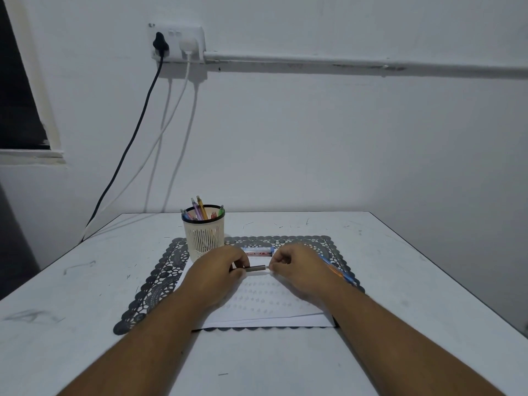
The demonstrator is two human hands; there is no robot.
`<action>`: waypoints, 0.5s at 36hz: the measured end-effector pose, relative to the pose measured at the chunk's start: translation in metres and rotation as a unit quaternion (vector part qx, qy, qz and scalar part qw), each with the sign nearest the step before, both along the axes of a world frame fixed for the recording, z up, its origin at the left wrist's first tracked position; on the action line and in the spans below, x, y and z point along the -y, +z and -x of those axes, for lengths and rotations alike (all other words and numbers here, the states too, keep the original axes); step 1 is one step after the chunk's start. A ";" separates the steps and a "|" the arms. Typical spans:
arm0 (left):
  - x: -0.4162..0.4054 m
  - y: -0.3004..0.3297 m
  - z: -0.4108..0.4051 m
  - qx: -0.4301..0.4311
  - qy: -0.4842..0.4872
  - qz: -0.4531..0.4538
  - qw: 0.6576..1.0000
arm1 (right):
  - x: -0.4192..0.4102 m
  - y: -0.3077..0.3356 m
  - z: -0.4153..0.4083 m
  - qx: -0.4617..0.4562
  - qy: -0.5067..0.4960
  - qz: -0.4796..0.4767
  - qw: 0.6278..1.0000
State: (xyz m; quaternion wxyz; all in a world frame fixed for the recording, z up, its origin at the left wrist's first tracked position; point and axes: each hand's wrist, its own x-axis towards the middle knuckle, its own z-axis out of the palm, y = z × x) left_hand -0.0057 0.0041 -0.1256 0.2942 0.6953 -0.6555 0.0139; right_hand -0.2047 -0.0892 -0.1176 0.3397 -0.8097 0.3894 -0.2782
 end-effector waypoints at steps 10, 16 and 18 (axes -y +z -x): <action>0.001 -0.002 -0.003 -0.016 0.000 -0.002 1.000 | 0.013 0.003 0.013 -0.037 -0.015 0.007 0.999; 0.002 -0.001 -0.005 0.021 -0.007 -0.031 0.999 | 0.012 0.001 0.017 -0.016 0.013 -0.067 0.998; 0.002 -0.001 -0.005 0.019 -0.005 -0.029 0.999 | 0.011 0.000 0.016 -0.022 0.020 -0.065 0.997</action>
